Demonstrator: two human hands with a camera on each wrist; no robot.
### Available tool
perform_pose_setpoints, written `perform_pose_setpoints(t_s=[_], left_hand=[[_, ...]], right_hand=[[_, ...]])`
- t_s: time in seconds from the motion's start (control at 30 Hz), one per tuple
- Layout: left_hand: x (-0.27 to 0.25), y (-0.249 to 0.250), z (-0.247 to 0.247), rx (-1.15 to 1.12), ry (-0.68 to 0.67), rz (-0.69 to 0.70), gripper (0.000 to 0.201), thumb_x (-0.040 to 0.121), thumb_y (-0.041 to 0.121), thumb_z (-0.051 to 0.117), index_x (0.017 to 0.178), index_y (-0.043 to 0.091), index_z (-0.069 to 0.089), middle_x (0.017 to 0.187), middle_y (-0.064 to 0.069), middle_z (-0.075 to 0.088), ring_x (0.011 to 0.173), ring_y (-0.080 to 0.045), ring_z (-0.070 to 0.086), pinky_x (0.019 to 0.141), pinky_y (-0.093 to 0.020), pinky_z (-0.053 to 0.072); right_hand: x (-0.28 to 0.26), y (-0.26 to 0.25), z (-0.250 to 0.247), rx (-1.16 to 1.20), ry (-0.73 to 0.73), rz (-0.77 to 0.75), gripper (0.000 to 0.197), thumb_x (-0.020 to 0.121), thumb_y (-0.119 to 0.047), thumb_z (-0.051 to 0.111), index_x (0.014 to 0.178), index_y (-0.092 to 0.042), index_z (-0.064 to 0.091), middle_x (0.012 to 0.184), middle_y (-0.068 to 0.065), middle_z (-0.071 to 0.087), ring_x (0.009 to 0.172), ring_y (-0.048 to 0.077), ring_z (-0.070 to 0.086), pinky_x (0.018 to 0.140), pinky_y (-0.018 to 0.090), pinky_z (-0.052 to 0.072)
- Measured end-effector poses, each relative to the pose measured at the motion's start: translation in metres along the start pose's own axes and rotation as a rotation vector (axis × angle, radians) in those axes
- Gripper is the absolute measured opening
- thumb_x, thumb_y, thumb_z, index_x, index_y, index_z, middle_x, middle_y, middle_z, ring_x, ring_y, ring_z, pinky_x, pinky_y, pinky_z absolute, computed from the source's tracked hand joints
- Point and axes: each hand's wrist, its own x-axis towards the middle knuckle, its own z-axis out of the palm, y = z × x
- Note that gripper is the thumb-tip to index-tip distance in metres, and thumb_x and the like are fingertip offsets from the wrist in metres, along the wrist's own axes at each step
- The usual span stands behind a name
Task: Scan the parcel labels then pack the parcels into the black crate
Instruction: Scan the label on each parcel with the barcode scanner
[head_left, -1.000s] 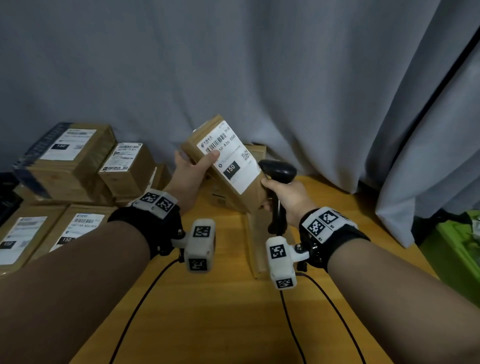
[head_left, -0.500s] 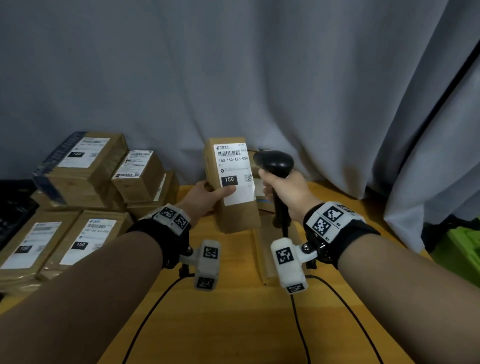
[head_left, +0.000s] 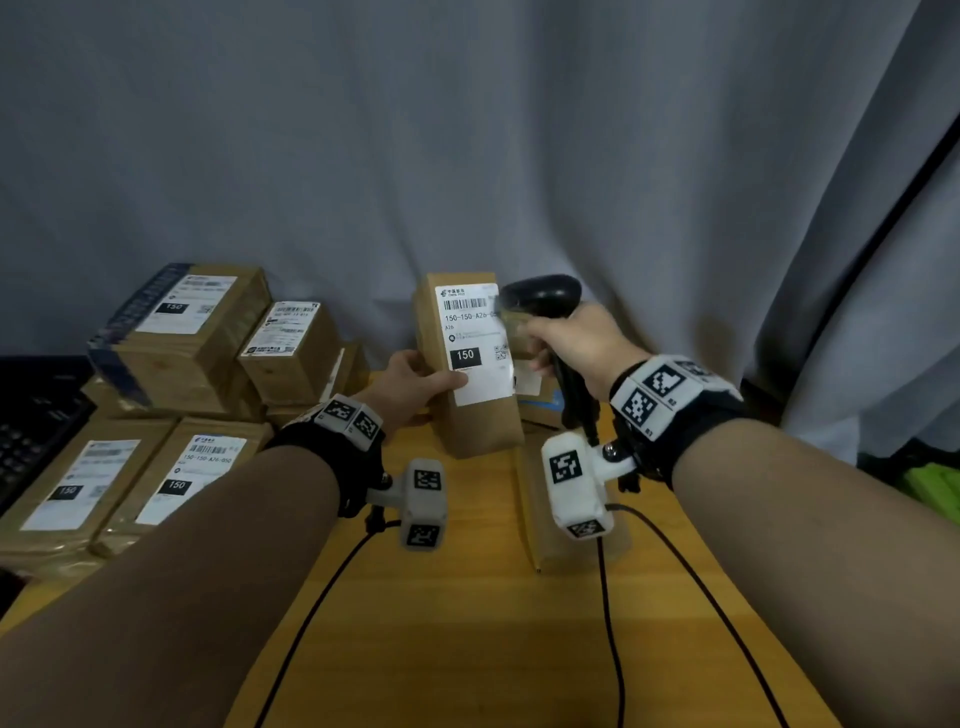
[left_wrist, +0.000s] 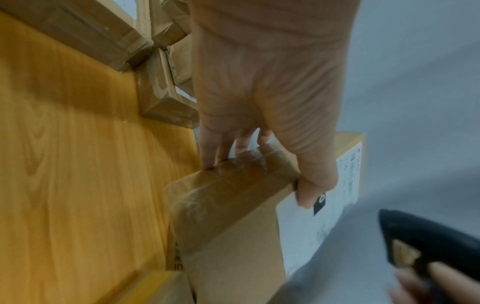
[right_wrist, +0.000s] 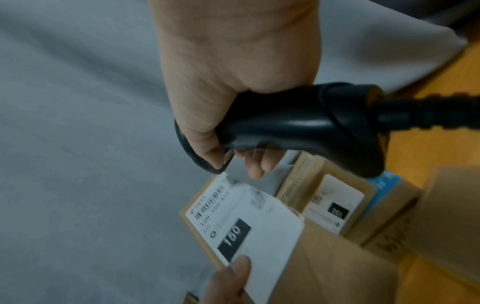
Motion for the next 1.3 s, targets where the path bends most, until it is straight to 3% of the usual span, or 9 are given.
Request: perform_pose_setpoints(t_s=[0.1,0.23,0.4,0.73,0.9,1.07,1.3], left_hand=[[0.005,0.005,-0.007,0.046,0.125,0.029,0.086,0.076,0.030,0.080,0.142,0.016,0.027,0.125,-0.001,0.052,0.100,-0.020,0.057,0.066,-0.031,0.051],[0.010,0.011,-0.016,0.063,0.170,0.058,0.097,0.075,0.029,0.081,0.147,0.028,0.017,0.138,-0.007,0.046,0.113,-0.029,0.056,0.064,-0.034,0.053],[0.012,0.015,-0.018,0.132,0.146,0.063,0.097,0.076,0.029,0.080,0.148,0.029,0.015,0.139,-0.010,0.048,0.114,-0.031,0.056,0.079,-0.043,0.057],[0.014,0.010,-0.007,0.184,0.121,0.025,0.097,0.079,0.033,0.076,0.149,0.027,0.009,0.138,-0.012,0.047,0.114,-0.031,0.057,0.068,-0.035,0.055],[0.015,0.007,-0.005,0.211,0.127,0.009,0.096,0.079,0.033,0.076,0.148,0.028,0.009,0.139,-0.012,0.046,0.116,-0.032,0.055,0.072,-0.037,0.055],[0.015,0.007,-0.002,0.217,0.121,0.004,0.094,0.080,0.031,0.075,0.149,0.027,0.010,0.138,-0.011,0.046,0.115,-0.031,0.055,0.063,-0.032,0.053],[0.012,0.000,0.009,0.149,0.087,0.001,0.094,0.080,0.029,0.076,0.147,0.027,0.011,0.138,-0.011,0.047,0.116,-0.031,0.054,0.068,-0.035,0.053]], right_hand=[[-0.001,-0.029,-0.006,-0.038,-0.053,-0.023,0.020,0.088,-0.018,0.067,0.097,-0.001,0.061,0.067,0.009,0.060,0.049,0.017,0.060,0.051,0.026,0.053],[-0.004,-0.057,-0.011,-0.177,-0.123,-0.022,0.028,0.086,-0.026,0.069,0.096,0.000,0.061,0.067,0.012,0.064,0.049,0.019,0.064,0.052,0.027,0.056],[-0.005,-0.063,-0.013,-0.210,-0.106,-0.022,0.035,0.086,-0.028,0.068,0.102,0.003,0.061,0.067,0.015,0.067,0.050,0.021,0.065,0.050,0.025,0.056],[-0.007,-0.056,-0.013,-0.149,-0.104,-0.003,0.028,0.086,-0.026,0.067,0.094,0.001,0.064,0.065,0.011,0.063,0.053,0.021,0.062,0.053,0.026,0.055],[-0.007,-0.055,-0.015,-0.143,-0.116,0.004,0.024,0.086,-0.025,0.067,0.086,-0.001,0.063,0.063,0.010,0.061,0.053,0.021,0.061,0.052,0.026,0.055],[-0.007,-0.051,-0.012,-0.129,-0.127,0.005,0.024,0.085,-0.025,0.068,0.086,-0.001,0.063,0.063,0.011,0.063,0.054,0.023,0.063,0.054,0.028,0.055],[-0.010,-0.040,-0.003,-0.111,-0.133,0.000,0.023,0.085,-0.024,0.068,0.085,0.000,0.065,0.062,0.011,0.062,0.046,0.019,0.062,0.049,0.026,0.054]])
